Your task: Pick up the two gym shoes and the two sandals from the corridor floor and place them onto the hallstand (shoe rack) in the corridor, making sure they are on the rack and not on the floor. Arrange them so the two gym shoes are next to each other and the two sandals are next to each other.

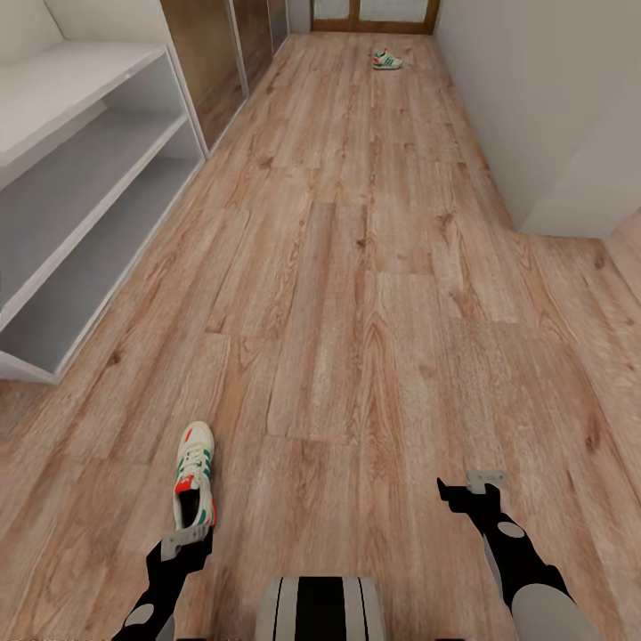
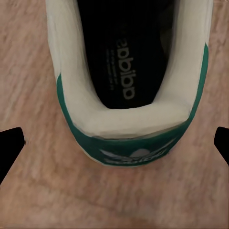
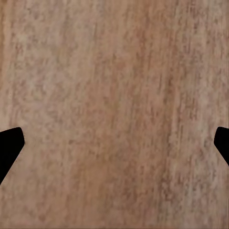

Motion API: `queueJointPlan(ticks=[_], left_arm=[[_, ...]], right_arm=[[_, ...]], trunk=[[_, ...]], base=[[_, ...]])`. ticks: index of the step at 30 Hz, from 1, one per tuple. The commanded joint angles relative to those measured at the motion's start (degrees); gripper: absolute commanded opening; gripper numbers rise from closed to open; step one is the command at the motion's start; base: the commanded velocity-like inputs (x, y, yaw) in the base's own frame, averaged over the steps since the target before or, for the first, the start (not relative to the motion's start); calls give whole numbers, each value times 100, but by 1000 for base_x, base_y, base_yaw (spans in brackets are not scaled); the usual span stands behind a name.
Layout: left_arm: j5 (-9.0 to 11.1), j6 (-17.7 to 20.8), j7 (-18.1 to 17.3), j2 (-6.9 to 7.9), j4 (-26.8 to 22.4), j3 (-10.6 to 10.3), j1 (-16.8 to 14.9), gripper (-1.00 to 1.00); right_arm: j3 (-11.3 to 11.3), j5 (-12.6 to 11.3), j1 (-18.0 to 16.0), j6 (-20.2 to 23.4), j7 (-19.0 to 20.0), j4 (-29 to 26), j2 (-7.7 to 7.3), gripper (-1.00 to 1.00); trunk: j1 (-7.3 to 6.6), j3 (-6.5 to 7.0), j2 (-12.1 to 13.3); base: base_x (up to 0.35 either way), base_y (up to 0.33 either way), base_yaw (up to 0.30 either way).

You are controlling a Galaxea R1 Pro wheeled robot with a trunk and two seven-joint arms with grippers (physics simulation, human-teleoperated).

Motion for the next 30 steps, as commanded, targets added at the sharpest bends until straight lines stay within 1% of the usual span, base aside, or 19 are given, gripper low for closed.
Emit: queueJointPlan(ticks=[1,9,12,30], left_arm=[[-12,-20,-1,-2,-1,16,-3,100],[-12,-20,-8,-2,-22,20,-3,100],[-12,-20,-9,-2,5,16,-3,100],[-12,-20,-10,-9,10,-1,-3,100]], right_arm=[[-48,54,-6,-32,41,0,3,100],[-48,54,-6,-32,41,0,2,100],[-48,55,-6,-32,41,0,4,100],[-48,54,-6,-32,37,0,1,100]], trunk=[[-1,-5,-1],[-1,-13,-1],[7,-80,-5],[7,-80,-5]], base=[[0,0,57],[0,0,24],[0,0,5],[2,0,0]])
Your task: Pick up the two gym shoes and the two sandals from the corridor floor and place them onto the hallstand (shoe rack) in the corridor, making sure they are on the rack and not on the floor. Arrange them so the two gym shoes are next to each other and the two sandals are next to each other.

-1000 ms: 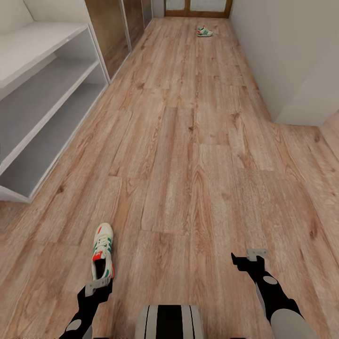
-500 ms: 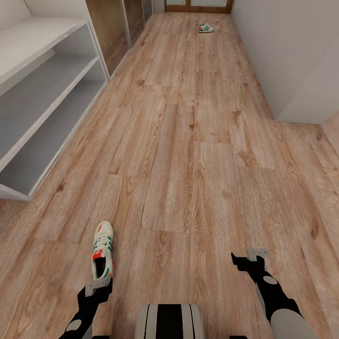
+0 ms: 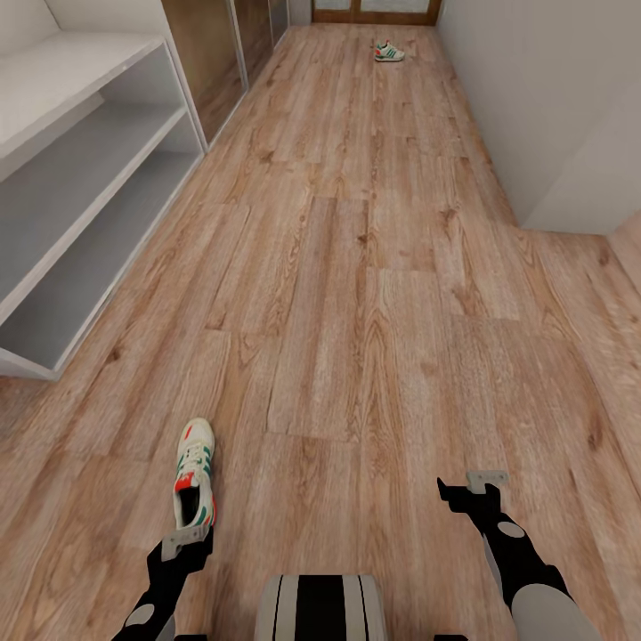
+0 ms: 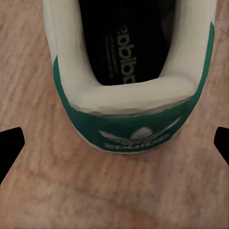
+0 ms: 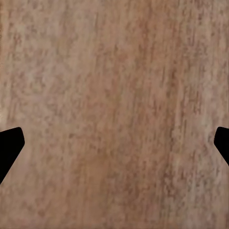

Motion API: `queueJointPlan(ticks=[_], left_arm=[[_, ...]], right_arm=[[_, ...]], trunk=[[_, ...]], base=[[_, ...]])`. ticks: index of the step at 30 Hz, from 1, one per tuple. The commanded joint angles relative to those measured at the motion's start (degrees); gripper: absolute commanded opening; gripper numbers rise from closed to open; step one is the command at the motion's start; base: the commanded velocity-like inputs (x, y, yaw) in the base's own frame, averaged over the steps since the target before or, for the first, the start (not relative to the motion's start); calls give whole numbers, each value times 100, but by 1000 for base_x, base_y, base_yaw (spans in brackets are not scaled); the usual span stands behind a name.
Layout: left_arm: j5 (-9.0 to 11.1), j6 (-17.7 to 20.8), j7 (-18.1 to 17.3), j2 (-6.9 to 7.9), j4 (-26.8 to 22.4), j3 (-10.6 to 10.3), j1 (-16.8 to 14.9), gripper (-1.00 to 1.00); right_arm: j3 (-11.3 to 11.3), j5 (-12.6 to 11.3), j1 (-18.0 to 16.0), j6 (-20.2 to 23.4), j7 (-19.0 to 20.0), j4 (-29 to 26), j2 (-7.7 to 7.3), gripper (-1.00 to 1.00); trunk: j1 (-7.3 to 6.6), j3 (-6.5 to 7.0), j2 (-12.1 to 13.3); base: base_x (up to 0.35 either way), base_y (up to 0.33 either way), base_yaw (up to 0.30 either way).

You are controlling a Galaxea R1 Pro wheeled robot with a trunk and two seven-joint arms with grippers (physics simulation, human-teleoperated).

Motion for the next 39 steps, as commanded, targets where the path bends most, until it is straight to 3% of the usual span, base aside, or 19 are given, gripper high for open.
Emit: queueJointPlan(ticks=[1,35,36,39], left_arm=[[-12,-20,-2,-2,11,18,-3,100],[-3,-22,1,6,28,42,-3,100],[-3,-22,0,8,28,44,-3,-100],[-3,-20,-1,13,29,48,-3,-100]], right_arm=[[-48,54,-6,-32,42,1,5,100],[-48,54,-6,-32,41,1,6,100],[-48,54,-6,-32,40,1,7,100],[-48,54,-6,-32,39,1,7,100]], trunk=[[-1,-3,-1],[-1,-3,-1],[-1,-3,-1],[-1,-3,-1]], base=[[50,0,0],[40,0,0],[2,0,0],[0,0,0]])
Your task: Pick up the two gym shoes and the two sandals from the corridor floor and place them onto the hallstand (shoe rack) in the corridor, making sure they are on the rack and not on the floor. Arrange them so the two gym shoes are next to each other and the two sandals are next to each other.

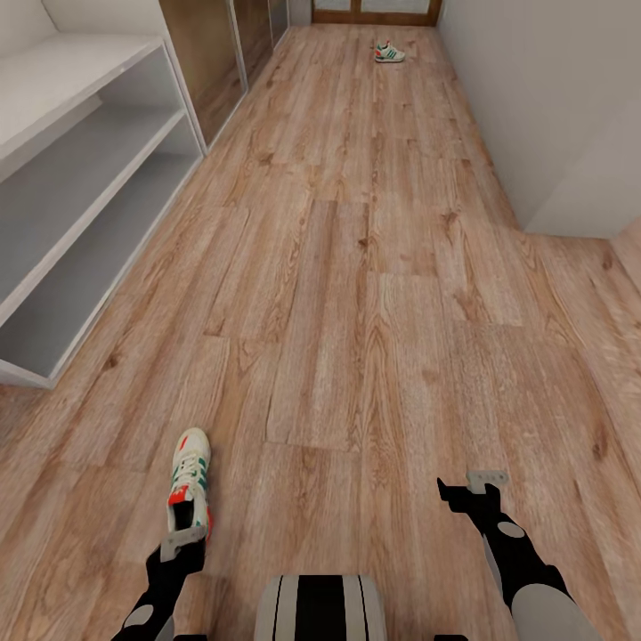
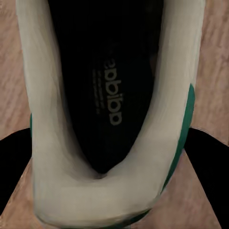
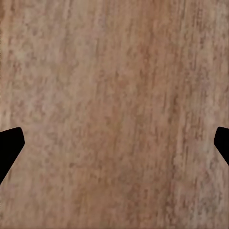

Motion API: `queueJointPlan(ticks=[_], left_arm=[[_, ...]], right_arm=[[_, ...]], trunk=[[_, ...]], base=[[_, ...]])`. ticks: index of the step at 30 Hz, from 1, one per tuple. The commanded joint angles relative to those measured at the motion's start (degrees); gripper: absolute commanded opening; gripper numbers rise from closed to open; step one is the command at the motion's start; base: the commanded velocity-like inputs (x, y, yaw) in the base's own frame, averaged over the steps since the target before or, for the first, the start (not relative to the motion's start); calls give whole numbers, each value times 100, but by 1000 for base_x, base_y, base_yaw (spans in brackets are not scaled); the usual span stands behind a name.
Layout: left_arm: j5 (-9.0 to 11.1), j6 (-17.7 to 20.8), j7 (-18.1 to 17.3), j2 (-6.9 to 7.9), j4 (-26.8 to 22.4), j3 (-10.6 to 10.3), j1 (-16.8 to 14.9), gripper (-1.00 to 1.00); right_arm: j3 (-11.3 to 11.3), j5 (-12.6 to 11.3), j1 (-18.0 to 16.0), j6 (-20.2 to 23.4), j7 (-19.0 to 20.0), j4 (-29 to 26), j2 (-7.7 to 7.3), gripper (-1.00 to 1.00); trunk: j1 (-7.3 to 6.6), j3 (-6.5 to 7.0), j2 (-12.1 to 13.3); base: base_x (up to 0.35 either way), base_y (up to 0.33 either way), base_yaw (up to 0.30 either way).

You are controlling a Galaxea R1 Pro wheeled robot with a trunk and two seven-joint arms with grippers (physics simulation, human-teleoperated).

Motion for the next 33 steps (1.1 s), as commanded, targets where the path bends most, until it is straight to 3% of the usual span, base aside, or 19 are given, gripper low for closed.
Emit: queueJointPlan(ticks=[1,27,33], left_arm=[[-17,-20,1,-1,6,16,-3,-100],[-24,-23,0,-15,-80,0,8,-100],[-26,-20,0,-25,-74,-13,6,-100]], right_arm=[[-48,54,-6,-32,40,1,4,100],[-48,61,-6,-32,42,1,1,100],[-40,93,-6,-33,47,22,-1,100]], trunk=[[-1,-3,-1],[-1,-3,-1],[-16,130,7]], base=[[0,0,0],[0,0,0],[0,0,0]])
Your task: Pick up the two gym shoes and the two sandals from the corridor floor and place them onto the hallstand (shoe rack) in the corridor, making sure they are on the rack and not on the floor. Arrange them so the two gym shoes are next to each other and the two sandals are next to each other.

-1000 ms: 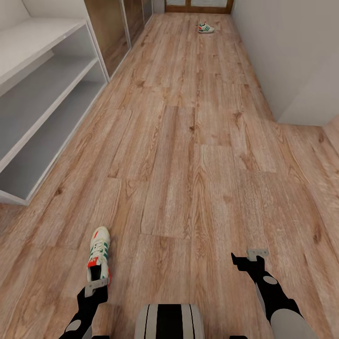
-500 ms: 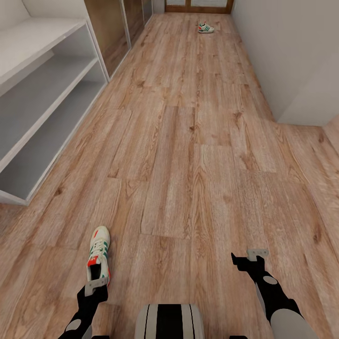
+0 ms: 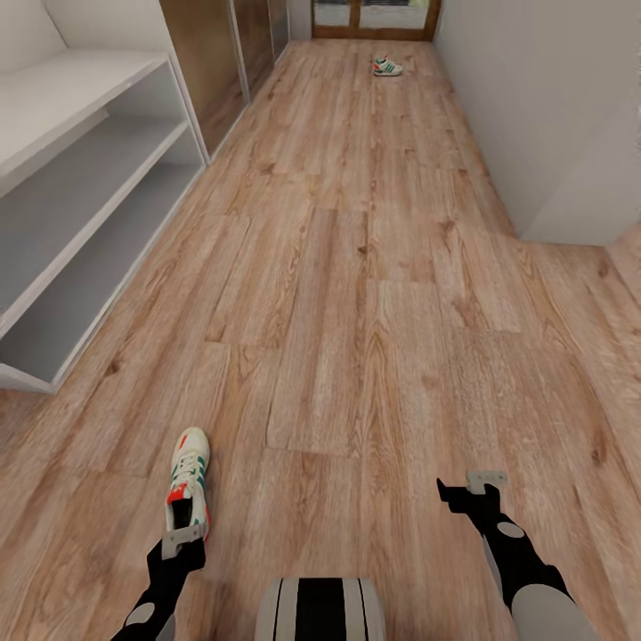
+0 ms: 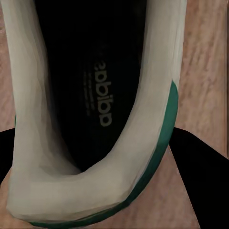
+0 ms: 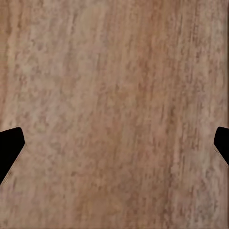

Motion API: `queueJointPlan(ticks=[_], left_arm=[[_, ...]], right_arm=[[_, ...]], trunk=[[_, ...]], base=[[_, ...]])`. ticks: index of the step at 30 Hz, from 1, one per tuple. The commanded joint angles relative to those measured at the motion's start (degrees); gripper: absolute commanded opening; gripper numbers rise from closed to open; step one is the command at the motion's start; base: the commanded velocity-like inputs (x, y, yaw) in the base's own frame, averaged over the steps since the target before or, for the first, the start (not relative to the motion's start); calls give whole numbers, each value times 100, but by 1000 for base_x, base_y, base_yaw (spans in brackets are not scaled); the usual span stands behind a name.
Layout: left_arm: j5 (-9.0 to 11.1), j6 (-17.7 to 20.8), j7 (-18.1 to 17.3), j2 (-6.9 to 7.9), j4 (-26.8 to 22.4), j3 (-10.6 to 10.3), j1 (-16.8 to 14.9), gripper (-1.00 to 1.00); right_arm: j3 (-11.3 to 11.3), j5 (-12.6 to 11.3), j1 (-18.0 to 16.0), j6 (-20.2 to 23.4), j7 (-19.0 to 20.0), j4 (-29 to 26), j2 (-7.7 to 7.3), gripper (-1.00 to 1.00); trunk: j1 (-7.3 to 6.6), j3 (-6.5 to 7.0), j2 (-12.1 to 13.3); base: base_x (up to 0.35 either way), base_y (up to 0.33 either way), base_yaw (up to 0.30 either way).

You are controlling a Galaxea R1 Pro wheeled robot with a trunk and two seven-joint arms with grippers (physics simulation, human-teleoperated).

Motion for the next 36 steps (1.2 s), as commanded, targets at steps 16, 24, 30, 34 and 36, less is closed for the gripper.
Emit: queueJointPlan(ticks=[16,24,30,34,36], left_arm=[[-54,-20,-22,3,-12,-64,-3,-100],[-92,-11,-11,77,14,-59,104,-100],[-34,-47,-7,74,7,-34,394,-100],[-19,-228,-10,73,-22,-11,596,-100],[-15,-345,-13,75,3,-4,681,-100]], right_arm=[[-39,64,-6,-54,42,-24,4,100],[-69,76,69,-241,27,-3,-96,100],[-79,70,584,-568,23,-6,-205,100],[-87,55,982,-871,12,-4,-224,100],[-94,48,1189,-1085,9,-2,-224,100]], trunk=[[-42,352,20],[-62,573,31],[-78,754,39],[-88,868,45],[-93,924,47]], base=[[0,0,0],[0,0,-39],[0,0,-62],[0,0,-29],[0,0,-14]])
